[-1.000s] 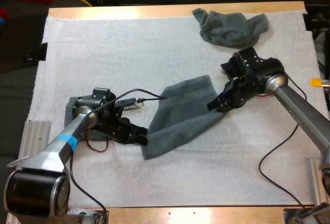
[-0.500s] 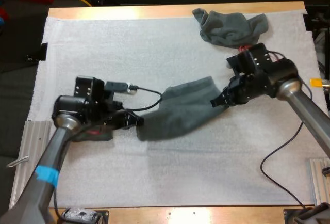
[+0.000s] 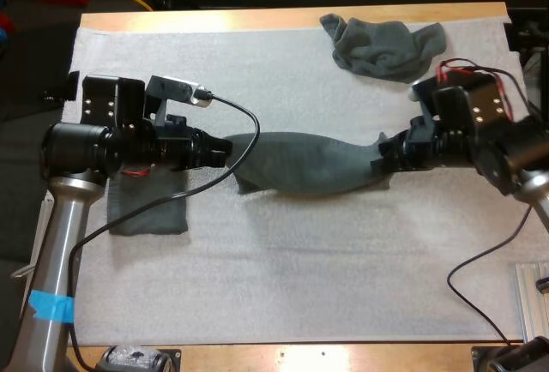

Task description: Pick towel from pile, fold and stack

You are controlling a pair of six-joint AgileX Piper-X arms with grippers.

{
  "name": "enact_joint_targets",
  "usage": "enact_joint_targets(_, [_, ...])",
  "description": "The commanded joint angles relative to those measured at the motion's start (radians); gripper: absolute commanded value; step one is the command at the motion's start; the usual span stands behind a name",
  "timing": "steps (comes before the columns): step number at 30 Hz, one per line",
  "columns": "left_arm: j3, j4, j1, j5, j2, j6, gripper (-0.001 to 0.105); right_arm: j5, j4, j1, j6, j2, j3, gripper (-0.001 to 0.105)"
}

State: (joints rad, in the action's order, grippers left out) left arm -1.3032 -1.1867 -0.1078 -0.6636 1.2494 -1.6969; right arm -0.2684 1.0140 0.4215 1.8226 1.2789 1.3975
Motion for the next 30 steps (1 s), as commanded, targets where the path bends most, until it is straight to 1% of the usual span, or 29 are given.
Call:
enact_joint_targets(1, [-0.013, -0.020, -0.008, 0.011, -0.023, 0.004, 0.000, 0.003, 0.007, 0.002, 0.000, -0.025, -0.001, 0.001])
enact_joint_targets(3, [-0.015, -0.029, -0.019, 0.045, -0.054, 0.004, 0.000, 0.003, 0.007, 0.002, -0.009, -0.058, -0.001, 0.001])
enact_joint_targets(6, [-0.015, -0.039, -0.052, 0.133, -0.111, 0.009, 0.000, 0.003, 0.007, 0.002, -0.012, -0.104, -0.001, 0.001])
enact_joint_targets(10, [-0.015, -0.068, -0.108, 0.190, -0.181, 0.009, 0.000, -0.004, 0.028, 0.004, -0.030, -0.159, -0.001, 0.001])
enact_joint_targets(14, [-0.015, -0.119, -0.164, 0.260, -0.241, 0.001, 0.000, -0.005, 0.087, 0.004, -0.031, -0.216, -0.001, 0.001])
enact_joint_targets(17, [-0.015, -0.147, -0.204, 0.295, -0.278, -0.008, 0.000, -0.005, 0.136, 0.004, -0.031, -0.259, -0.001, 0.001])
enact_joint_targets(19, [-0.015, -0.148, -0.230, 0.297, -0.299, -0.023, 0.000, -0.019, 0.159, 0.004, -0.031, -0.282, -0.001, 0.001])
enact_joint_targets(22, [-0.015, -0.155, -0.279, 0.297, -0.330, -0.060, 0.000, -0.068, 0.201, 0.013, -0.029, -0.319, -0.001, 0.001])
enact_joint_targets(24, [-0.015, -0.159, -0.318, 0.308, -0.346, -0.085, 0.000, -0.058, 0.235, 0.042, -0.029, -0.338, -0.001, 0.001])
enact_joint_targets(25, [-0.015, -0.163, -0.341, 0.327, -0.355, -0.098, 0.000, -0.047, 0.249, 0.061, -0.029, -0.346, -0.001, 0.001])
enact_joint_targets(26, [-0.015, -0.170, -0.371, 0.354, -0.364, -0.113, 0.000, -0.026, 0.264, 0.088, -0.031, -0.355, -0.001, 0.001])
enact_joint_targets(30, [-0.015, -0.208, -0.463, 0.408, -0.384, -0.155, 0.000, 0.059, 0.299, 0.182, -0.058, -0.378, -0.001, 0.001])
